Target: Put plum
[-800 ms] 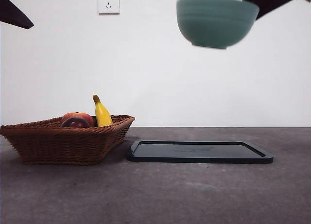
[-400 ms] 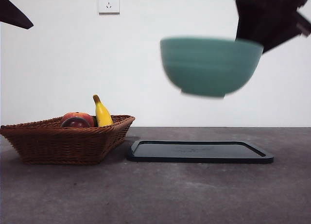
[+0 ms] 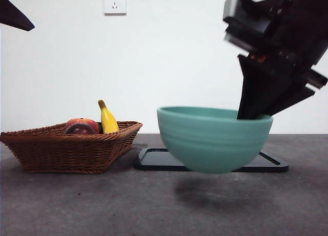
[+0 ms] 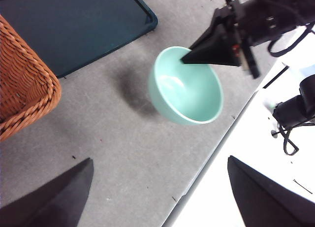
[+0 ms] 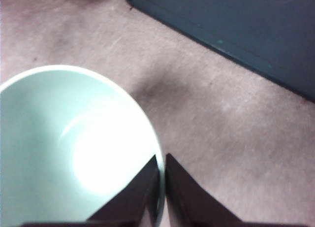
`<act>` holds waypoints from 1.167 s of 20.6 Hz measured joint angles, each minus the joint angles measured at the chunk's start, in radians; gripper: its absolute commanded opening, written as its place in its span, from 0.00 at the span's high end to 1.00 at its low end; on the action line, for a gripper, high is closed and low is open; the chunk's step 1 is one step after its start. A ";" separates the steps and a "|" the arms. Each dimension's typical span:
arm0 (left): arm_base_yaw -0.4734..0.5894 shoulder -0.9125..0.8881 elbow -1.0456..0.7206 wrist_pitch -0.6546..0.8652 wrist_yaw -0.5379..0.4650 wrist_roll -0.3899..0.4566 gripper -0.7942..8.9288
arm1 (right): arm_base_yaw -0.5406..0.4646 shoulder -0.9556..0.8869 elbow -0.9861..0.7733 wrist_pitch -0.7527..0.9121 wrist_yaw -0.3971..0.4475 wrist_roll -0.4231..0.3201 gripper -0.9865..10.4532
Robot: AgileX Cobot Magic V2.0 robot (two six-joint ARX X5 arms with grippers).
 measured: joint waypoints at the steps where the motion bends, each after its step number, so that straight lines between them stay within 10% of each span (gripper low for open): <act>1: 0.000 0.000 0.000 0.000 0.000 0.000 0.47 | 0.000 0.016 -0.001 0.009 0.000 0.000 0.90; 14: 0.000 0.000 0.000 0.000 0.000 0.000 0.47 | 0.004 0.155 -0.006 0.074 0.022 0.006 0.90; 18: 0.000 0.000 0.000 0.000 0.000 0.000 0.47 | 0.004 0.155 -0.006 0.072 0.022 0.007 0.72; 24: 0.000 0.000 0.000 0.000 0.000 0.000 0.47 | 0.004 0.151 -0.006 0.062 0.022 0.022 0.71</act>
